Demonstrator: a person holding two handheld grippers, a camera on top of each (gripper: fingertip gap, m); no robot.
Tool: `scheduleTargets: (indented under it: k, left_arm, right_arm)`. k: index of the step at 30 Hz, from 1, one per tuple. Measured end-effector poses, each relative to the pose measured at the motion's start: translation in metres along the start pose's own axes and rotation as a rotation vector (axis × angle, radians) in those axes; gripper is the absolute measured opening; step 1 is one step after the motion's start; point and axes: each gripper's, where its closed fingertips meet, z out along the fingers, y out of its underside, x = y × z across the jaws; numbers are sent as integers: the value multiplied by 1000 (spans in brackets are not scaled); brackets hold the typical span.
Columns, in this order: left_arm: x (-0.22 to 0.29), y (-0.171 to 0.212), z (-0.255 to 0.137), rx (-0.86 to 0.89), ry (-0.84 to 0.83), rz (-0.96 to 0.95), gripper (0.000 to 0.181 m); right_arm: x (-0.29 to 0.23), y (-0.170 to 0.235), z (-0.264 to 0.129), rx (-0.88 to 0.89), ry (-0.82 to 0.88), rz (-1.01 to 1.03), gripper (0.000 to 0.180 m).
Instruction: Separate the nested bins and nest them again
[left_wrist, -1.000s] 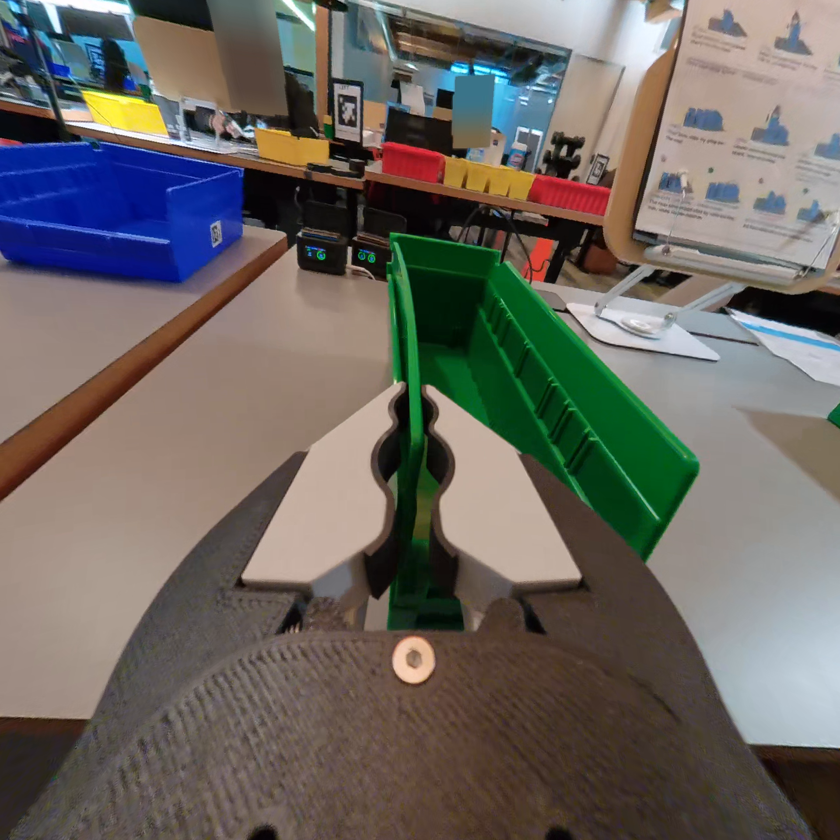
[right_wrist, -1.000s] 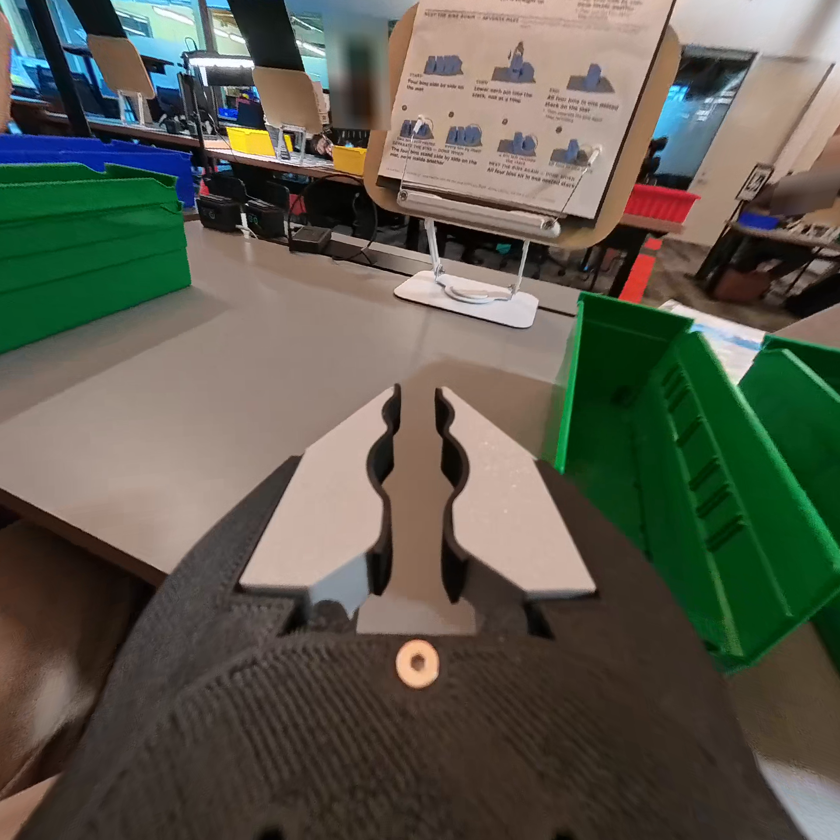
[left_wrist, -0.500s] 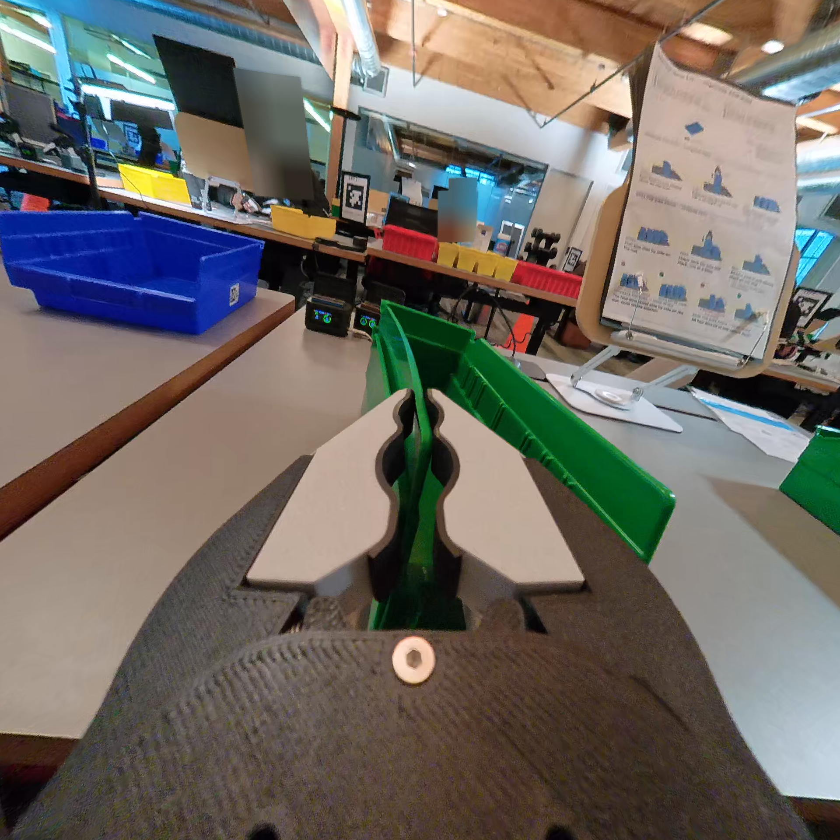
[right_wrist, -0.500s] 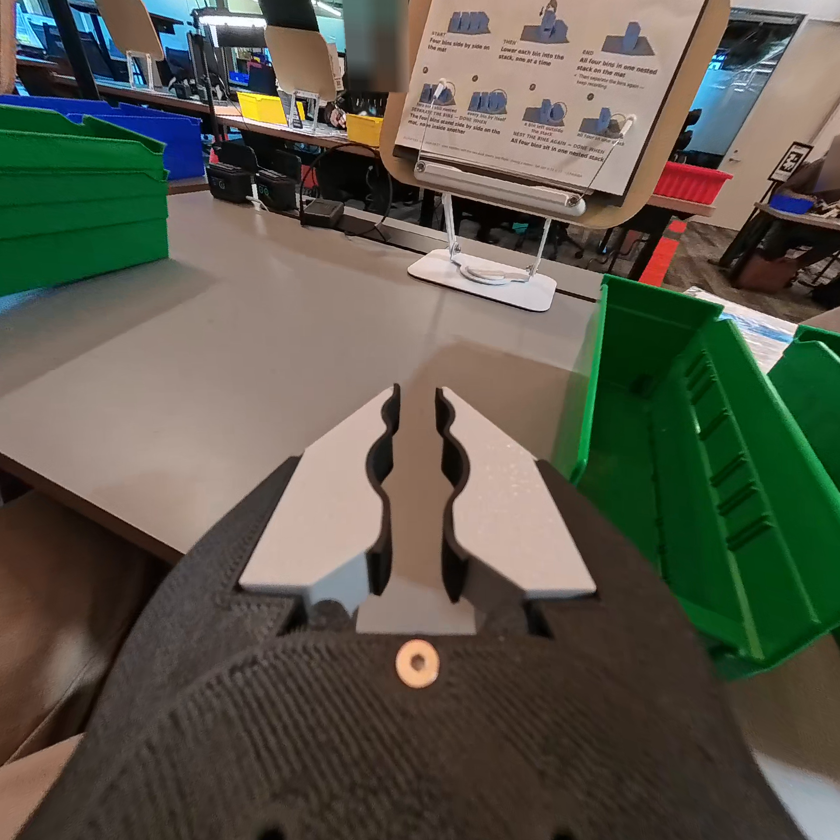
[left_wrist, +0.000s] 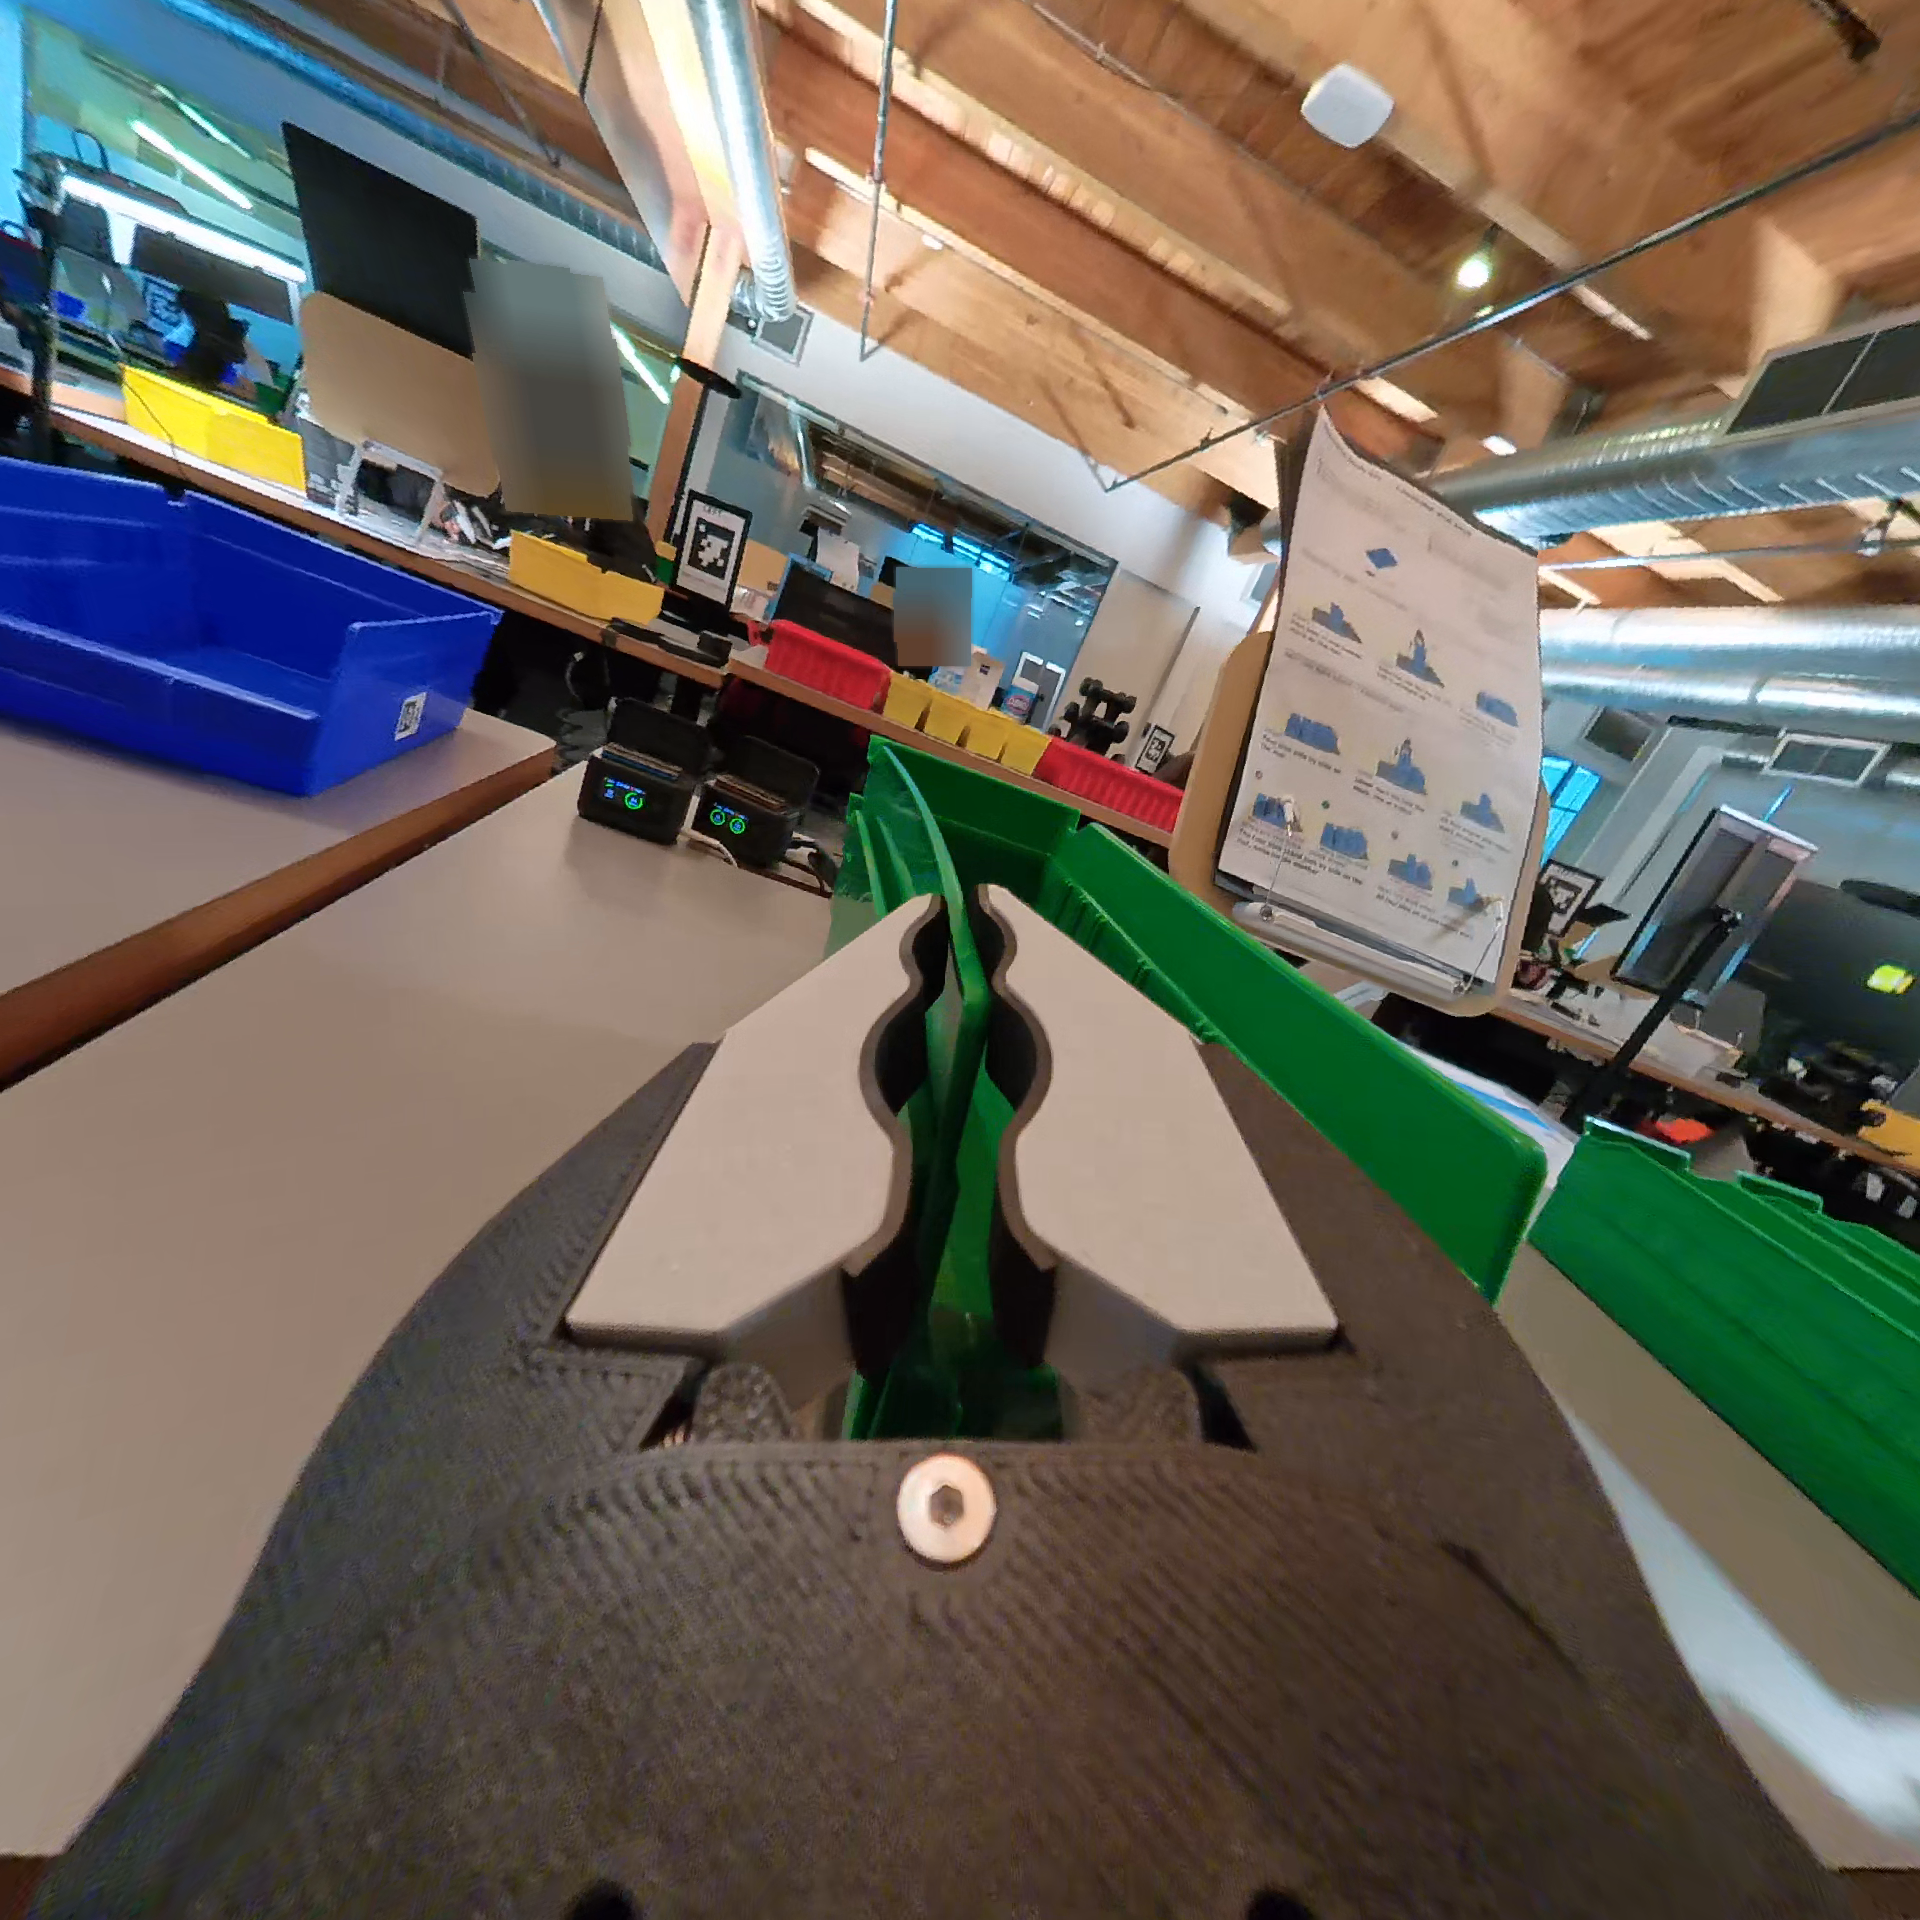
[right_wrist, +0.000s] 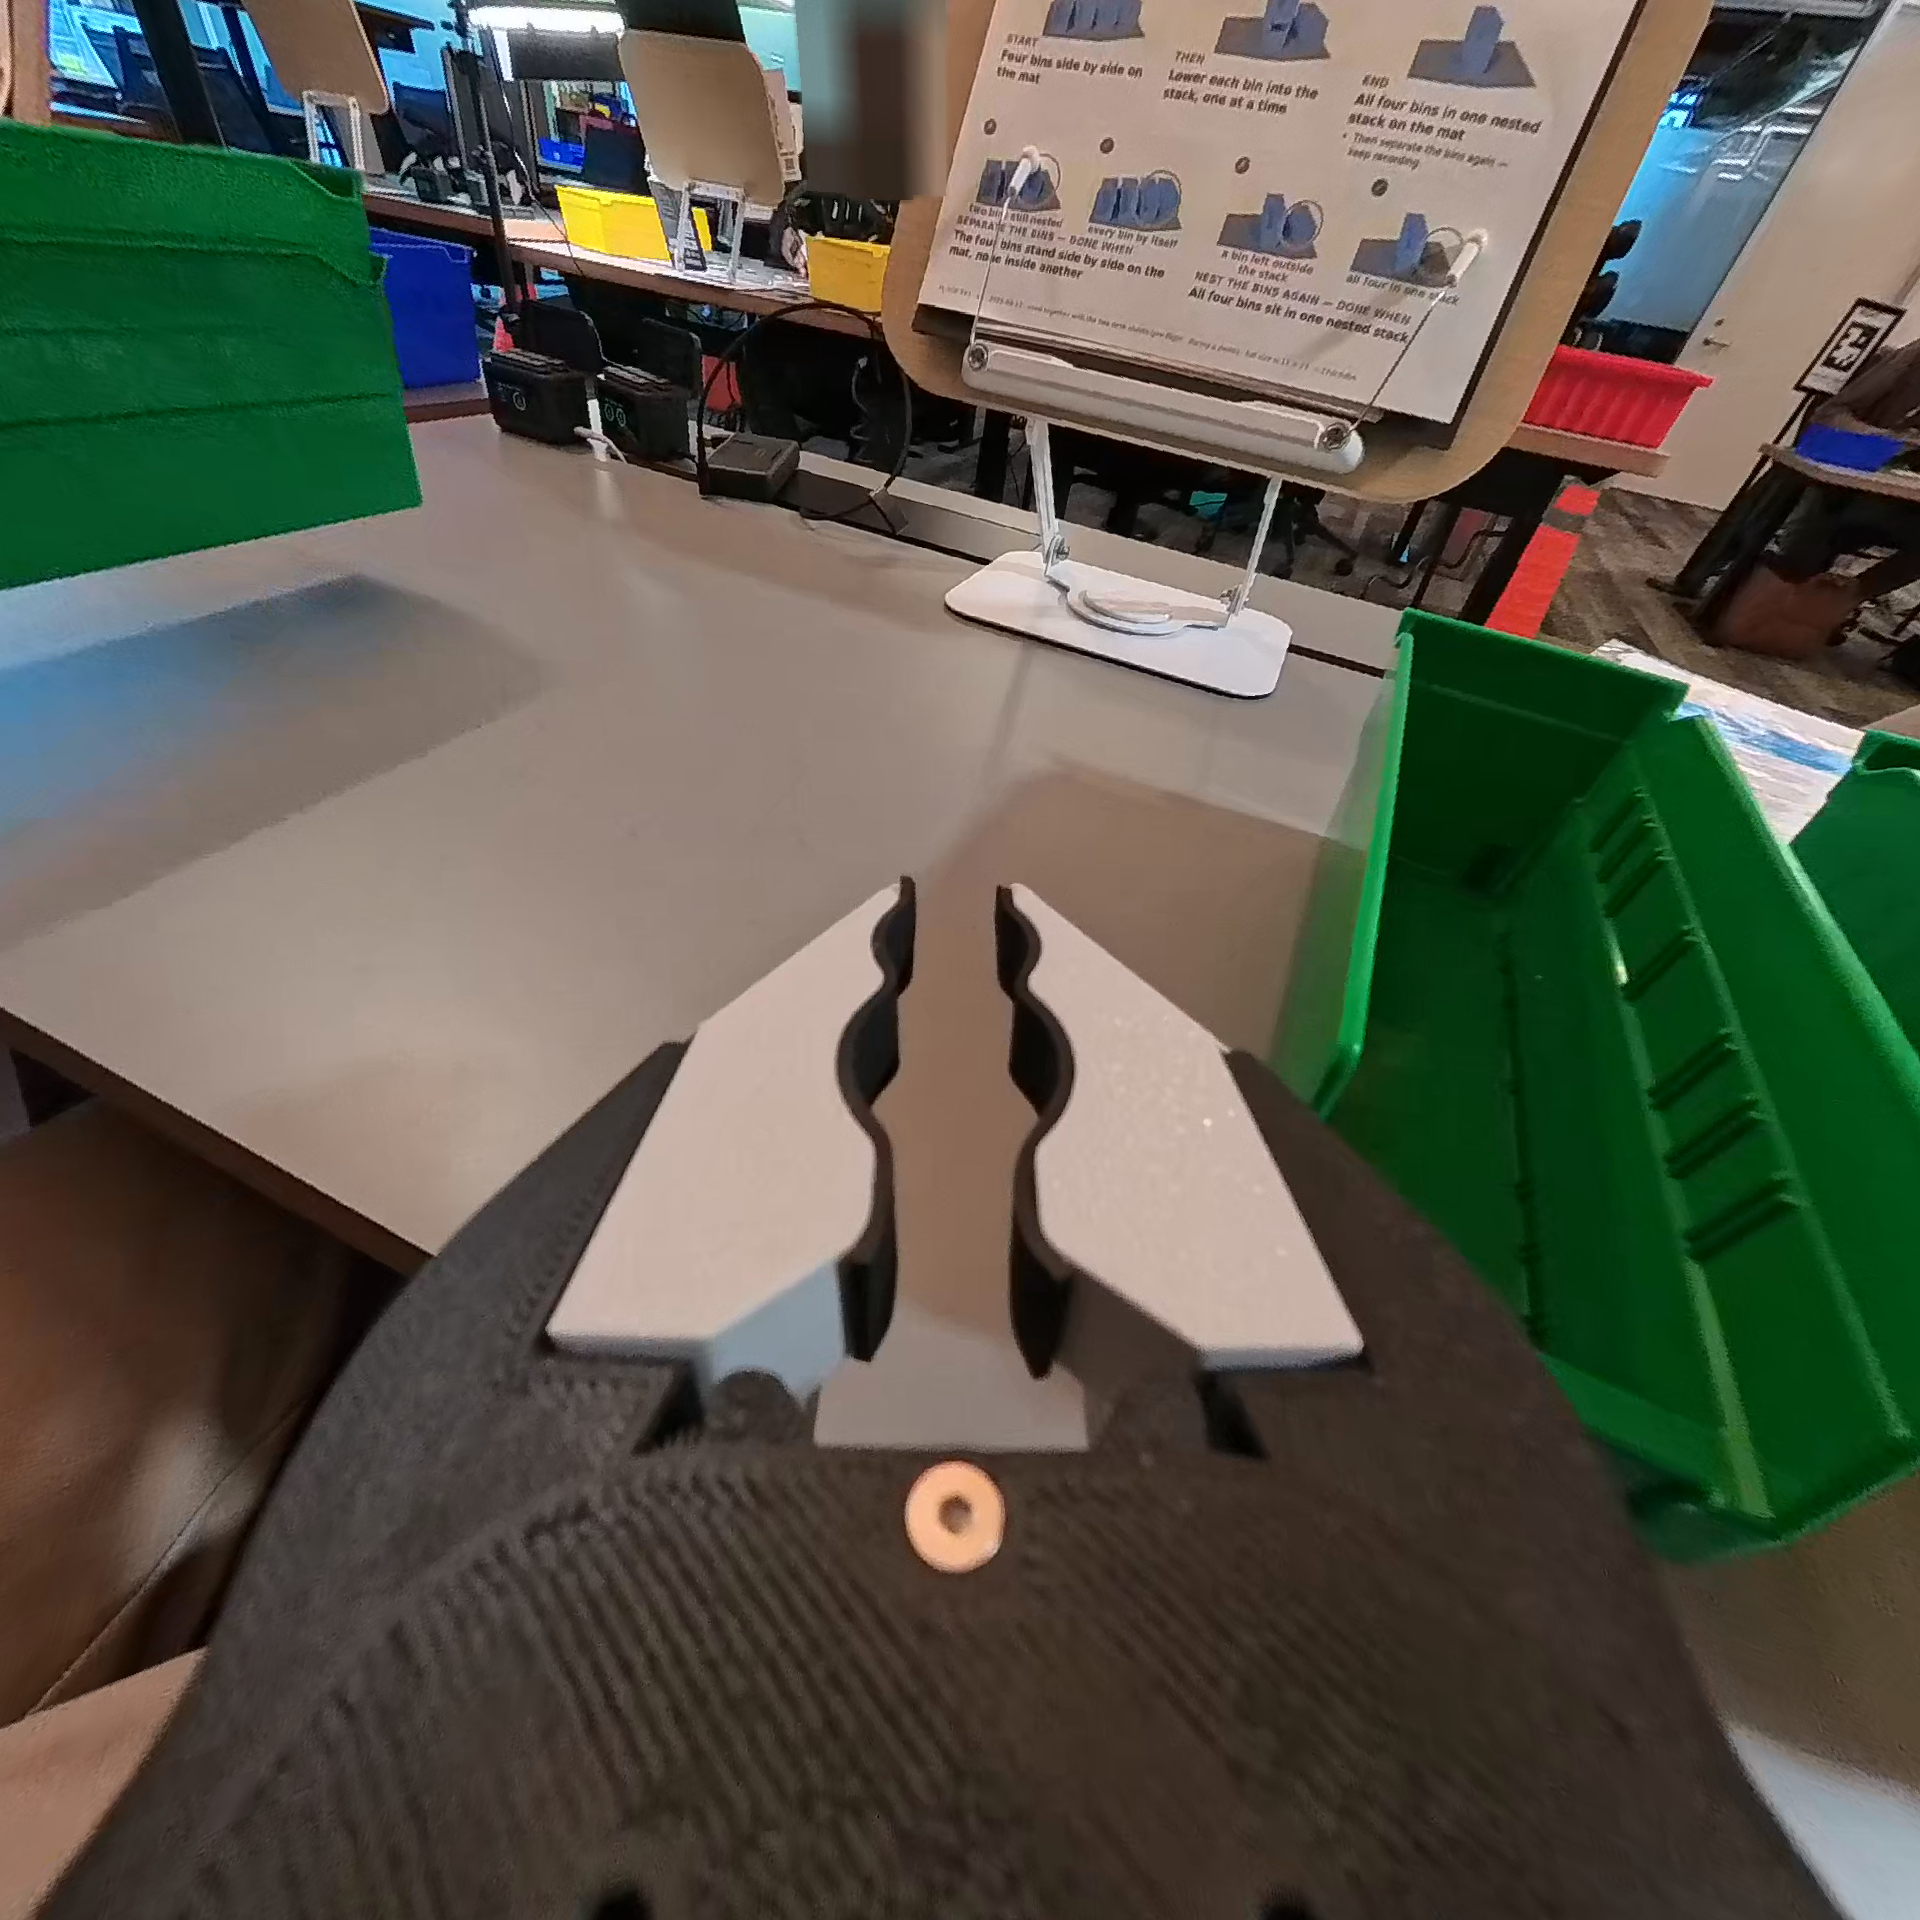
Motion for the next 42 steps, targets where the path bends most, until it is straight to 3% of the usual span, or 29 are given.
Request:
scheduleTargets:
  k: [4, 10, 14, 17, 20, 24, 38, 42]
  left_arm:
    - [5, 6, 2, -28, -7, 73, 0]
    - [-2, 1, 0, 6, 3, -12, 0]
    - [5, 15, 5, -65, -10, 102, 0]
    - [-1, 14, 4, -52, -26, 7, 0]
    - [6, 9, 3, -38, -5, 93, 0]
    - [-1, 13, 2, -38, -29, 4, 0]
    - [-4, 30, 9, -37, -12, 187, 1]
    - [-8, 42, 10, -95, -45, 189, 32]
  right_arm:
    - [-1, 1, 1, -5, -5, -1, 14]
    - [-1, 1, 1, -7, -5, -4, 14]
    - [-2, 2, 2, -10, -8, -5, 14]
    - [-2, 2, 1, -10, -6, -9, 14]
    - [-2, 2, 1, -10, -5, -7, 14]
    - [-2, 2, 1, -12, -4, -15, 14]
    - [-2, 4, 1, -18, 3, -28, 14]
    - [-1, 4, 1, -21, 8, -32, 14]
